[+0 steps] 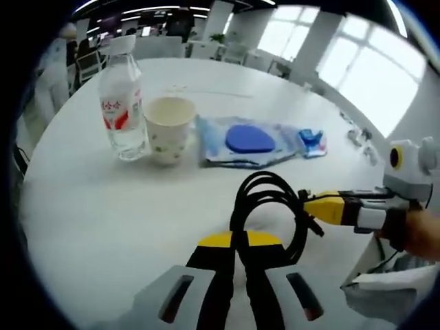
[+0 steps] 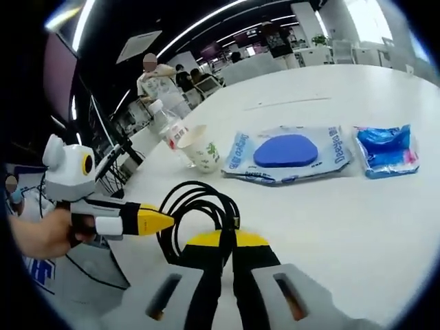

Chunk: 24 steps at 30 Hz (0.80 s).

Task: Arrange the tabletop items into an orderly group along one side of the table until the central work area is clear of visible clutter.

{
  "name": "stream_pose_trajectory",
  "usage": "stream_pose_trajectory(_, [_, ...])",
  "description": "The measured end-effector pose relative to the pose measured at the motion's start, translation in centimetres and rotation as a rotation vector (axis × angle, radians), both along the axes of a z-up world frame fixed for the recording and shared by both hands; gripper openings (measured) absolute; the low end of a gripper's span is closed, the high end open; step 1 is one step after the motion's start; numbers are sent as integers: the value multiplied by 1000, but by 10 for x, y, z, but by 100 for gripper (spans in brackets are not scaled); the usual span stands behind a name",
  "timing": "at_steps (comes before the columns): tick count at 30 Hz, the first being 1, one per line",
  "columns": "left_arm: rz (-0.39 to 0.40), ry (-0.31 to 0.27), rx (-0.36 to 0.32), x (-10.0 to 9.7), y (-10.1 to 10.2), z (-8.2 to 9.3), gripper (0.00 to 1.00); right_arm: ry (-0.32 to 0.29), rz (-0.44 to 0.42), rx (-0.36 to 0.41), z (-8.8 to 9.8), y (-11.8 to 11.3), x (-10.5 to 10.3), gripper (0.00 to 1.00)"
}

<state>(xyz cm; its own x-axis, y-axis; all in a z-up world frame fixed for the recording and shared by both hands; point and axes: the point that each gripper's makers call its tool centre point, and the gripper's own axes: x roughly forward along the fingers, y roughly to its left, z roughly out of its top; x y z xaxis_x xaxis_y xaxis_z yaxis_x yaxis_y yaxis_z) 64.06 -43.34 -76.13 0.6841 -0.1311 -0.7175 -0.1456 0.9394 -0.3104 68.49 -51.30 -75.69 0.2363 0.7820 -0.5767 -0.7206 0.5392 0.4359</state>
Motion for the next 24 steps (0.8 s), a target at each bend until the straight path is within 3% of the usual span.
stream_pose_trajectory(24, [-63, -7, -7, 48, -65, 2, 0, -7, -77, 0, 4, -69, 47, 0])
